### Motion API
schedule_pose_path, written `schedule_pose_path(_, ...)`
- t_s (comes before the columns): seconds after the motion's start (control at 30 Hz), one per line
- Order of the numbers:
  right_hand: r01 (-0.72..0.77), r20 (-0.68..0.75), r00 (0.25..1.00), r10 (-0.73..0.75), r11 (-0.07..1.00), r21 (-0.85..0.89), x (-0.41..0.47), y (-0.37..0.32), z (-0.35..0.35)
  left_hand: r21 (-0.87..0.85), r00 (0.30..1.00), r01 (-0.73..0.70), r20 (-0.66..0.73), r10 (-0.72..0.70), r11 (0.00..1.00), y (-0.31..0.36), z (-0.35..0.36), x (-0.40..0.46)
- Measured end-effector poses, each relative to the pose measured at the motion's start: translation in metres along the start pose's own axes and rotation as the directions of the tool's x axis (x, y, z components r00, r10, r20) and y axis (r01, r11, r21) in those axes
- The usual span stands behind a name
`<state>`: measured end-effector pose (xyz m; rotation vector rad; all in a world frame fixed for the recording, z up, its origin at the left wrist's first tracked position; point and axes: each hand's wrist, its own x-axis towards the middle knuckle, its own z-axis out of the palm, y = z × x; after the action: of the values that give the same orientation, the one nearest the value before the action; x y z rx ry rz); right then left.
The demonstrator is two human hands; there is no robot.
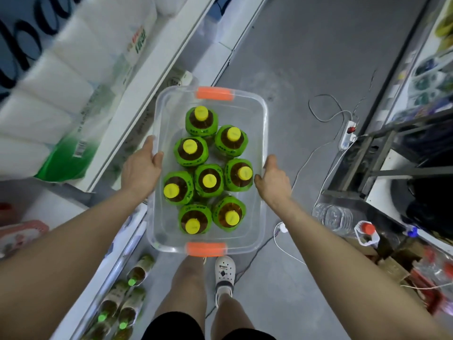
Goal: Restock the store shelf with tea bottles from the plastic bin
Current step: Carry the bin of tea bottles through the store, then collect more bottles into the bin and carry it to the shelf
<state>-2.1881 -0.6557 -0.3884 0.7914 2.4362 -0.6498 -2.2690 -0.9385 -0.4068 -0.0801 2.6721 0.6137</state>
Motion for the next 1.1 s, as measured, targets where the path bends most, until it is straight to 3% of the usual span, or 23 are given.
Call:
schedule_pose_path(0.23,0.060,0.035,0.998,-0.059,0.997,-0.050,-0.006,0.005,-0.007,0.070,0.999,-0.033,0.032,0.031,0.997,-0.005,-0.011,-0.006)
schedule_pose_path(0.33,0.109,0.024,0.994,-0.107,0.982,-0.152,-0.022,0.012,-0.016,0.170,0.991,-0.136,0.040,0.131,0.976,-0.003,-0.021,-0.034)
schedule_pose_path(0.5,0.277,-0.083,0.947,-0.312,0.918,-0.285,-0.084,0.037,-0.033,0.277,0.948,-0.305,-0.005,0.318,0.911,0.018,-0.042,-0.109)
schedule_pose_path(0.63,0.364,-0.110,0.895,-0.432,0.850,-0.379,-0.141,0.063,-0.052,0.397,0.846,-0.506,0.053,0.531,0.766,0.056,-0.056,-0.171)
schedule_pose_path(0.8,0.439,-0.191,0.816,-0.546,0.800,-0.409,-0.210,0.103,-0.078,0.455,0.752,-0.610,0.075,0.654,0.649,0.115,-0.064,-0.239)
schedule_pose_path(1.1,0.380,-0.434,0.628,-0.646,0.741,-0.553,-0.350,0.183,-0.107,0.424,0.500,-0.799,0.072,0.863,0.428,0.171,-0.062,-0.363)
